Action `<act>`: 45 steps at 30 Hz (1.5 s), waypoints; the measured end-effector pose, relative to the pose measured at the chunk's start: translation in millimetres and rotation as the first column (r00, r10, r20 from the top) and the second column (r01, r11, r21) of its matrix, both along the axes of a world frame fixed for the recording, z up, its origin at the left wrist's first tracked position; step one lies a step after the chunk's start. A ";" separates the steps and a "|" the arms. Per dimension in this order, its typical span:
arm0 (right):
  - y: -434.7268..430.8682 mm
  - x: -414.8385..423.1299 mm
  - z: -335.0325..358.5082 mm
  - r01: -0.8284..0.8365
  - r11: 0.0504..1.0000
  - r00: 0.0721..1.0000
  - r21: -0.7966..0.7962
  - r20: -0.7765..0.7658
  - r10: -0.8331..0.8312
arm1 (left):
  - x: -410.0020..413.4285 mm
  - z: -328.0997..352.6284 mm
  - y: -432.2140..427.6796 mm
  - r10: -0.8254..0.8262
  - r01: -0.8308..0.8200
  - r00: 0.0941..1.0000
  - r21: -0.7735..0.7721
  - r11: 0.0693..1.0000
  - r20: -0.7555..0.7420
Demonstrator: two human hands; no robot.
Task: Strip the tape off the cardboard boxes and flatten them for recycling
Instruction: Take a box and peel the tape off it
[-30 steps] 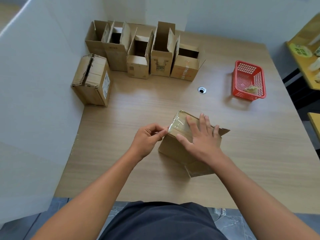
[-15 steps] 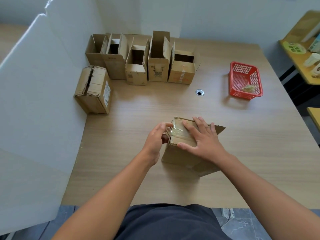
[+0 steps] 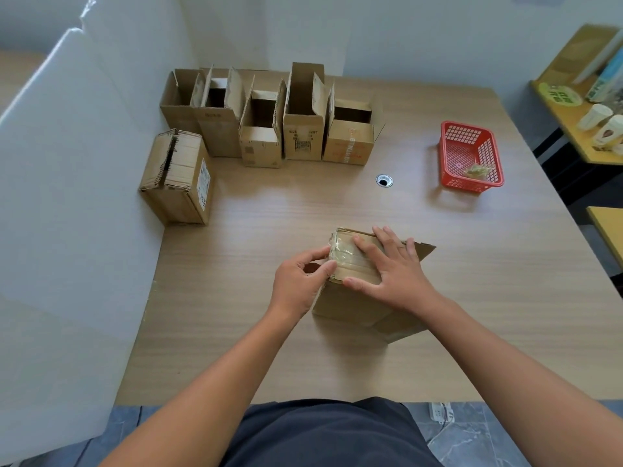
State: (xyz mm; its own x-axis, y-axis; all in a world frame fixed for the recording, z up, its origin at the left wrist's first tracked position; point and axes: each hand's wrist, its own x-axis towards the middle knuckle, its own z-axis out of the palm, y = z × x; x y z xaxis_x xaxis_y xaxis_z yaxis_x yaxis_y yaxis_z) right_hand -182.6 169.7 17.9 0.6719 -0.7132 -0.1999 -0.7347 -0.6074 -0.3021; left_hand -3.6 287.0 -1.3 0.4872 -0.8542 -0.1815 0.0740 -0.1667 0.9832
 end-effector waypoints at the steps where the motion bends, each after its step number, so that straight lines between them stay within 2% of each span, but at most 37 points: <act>1: -0.5 -0.6 -0.1 -0.001 1.000 1.000 0.004 0.005 0.001 | 2.8 2.0 -2.3 -0.021 0.021 1.000 0.019 1.000 0.021; 3: -0.4 -0.7 -0.3 -0.002 1.000 1.000 0.012 0.011 0.002 | 7.1 2.9 -5.8 -0.057 0.051 0.985 0.038 0.998 0.163; 5: -0.3 -0.8 -0.2 -0.001 1.000 1.000 0.015 0.016 0.001 | 8.6 2.1 -7.2 -0.073 0.067 0.934 0.029 0.997 0.351; 6: -0.5 -1.3 0.0 -0.001 1.000 1.000 0.019 0.019 0.001 | 8.6 1.1 -8.2 -0.072 0.069 0.916 0.022 0.997 0.395; 8: -1.7 -2.6 0.2 -0.004 1.000 1.000 0.030 0.031 0.003 | 10.4 -1.9 -12.3 -0.072 0.068 0.947 0.024 0.997 0.312; 11: -2.4 -3.8 -1.5 -0.010 0.999 0.999 0.034 0.048 0.009 | 16.0 -6.1 -23.2 -0.001 0.004 0.999 0.088 0.996 -0.038; 13: -2.2 -3.0 -4.0 -0.010 1.000 0.998 0.019 0.063 0.009 | 14.6 -7.2 -29.2 0.018 -0.002 0.991 0.121 0.993 -0.133; 18: -4.7 -5.1 -6.3 -0.007 1.000 0.999 0.011 0.053 0.006 | 1.8 -2.9 -24.2 -0.019 0.020 0.998 0.013 1.000 -0.059; 21: -1.8 -4.2 -7.0 -0.009 1.000 0.998 -0.008 0.057 0.009 | 1.3 -6.3 -13.5 -0.054 0.054 0.998 0.008 0.999 0.014; 23: 0.7 -3.9 -7.4 -0.017 1.000 0.997 -0.020 0.071 0.018 | 0.6 -5.2 -14.1 -0.020 0.021 0.999 0.036 0.999 -0.028; 26: 2.1 -2.9 -6.1 -0.036 0.999 0.996 -0.020 0.078 0.037 | 4.4 2.4 -24.2 0.052 -0.038 0.981 0.081 0.996 -0.184; 29: 0.7 -0.9 -2.5 -0.031 1.000 0.996 0.002 0.079 0.030 | 10.2 -1.2 -28.7 0.023 -0.019 0.999 0.073 0.997 -0.047; 31: -0.1 -0.2 -1.0 -0.036 0.999 0.996 0.011 0.085 0.035 | 11.7 -4.2 -28.3 0.017 -0.017 1.000 0.052 0.999 -0.011; 33: 0.0 -1.7 -1.0 -0.039 0.999 0.995 0.021 0.087 0.038 | 13.9 -8.9 -27.4 0.005 -0.002 0.997 0.035 0.999 -0.077; 35: 0.3 -3.9 -2.1 -0.051 0.998 0.995 0.026 0.091 0.048 | 17.3 -13.2 -25.5 0.014 -0.009 0.974 0.021 1.000 -0.224; 38: 0.8 -3.9 -2.0 -0.101 0.994 0.990 0.039 0.103 0.097 | 26.3 -16.4 -24.9 0.124 -0.099 0.927 0.088 0.991 -0.355; 40: 1.1 -1.6 -1.0 -0.131 0.990 0.987 0.047 0.098 0.126 | 31.4 -16.7 -27.1 0.151 -0.125 0.943 0.105 0.987 -0.296; 43: -1.0 -0.7 -0.4 -0.138 0.989 0.986 0.053 0.099 0.132 | 32.2 -12.2 -30.5 0.033 -0.033 0.998 0.005 0.999 -0.048; 45: -1.8 -1.2 -0.6 -0.144 0.989 0.986 0.043 0.092 0.140 | 30.1 -10.1 -30.6 -0.049 0.051 0.997 -0.026 0.998 0.062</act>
State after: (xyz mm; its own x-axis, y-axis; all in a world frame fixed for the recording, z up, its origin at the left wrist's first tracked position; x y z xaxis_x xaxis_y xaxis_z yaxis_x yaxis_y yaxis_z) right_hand -183.8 167.9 17.3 0.7822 -0.6000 -0.1678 -0.6110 -0.6862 -0.3947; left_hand 26.5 256.4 -11.4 0.4533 -0.8821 -0.1283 0.0056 -0.1412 0.9900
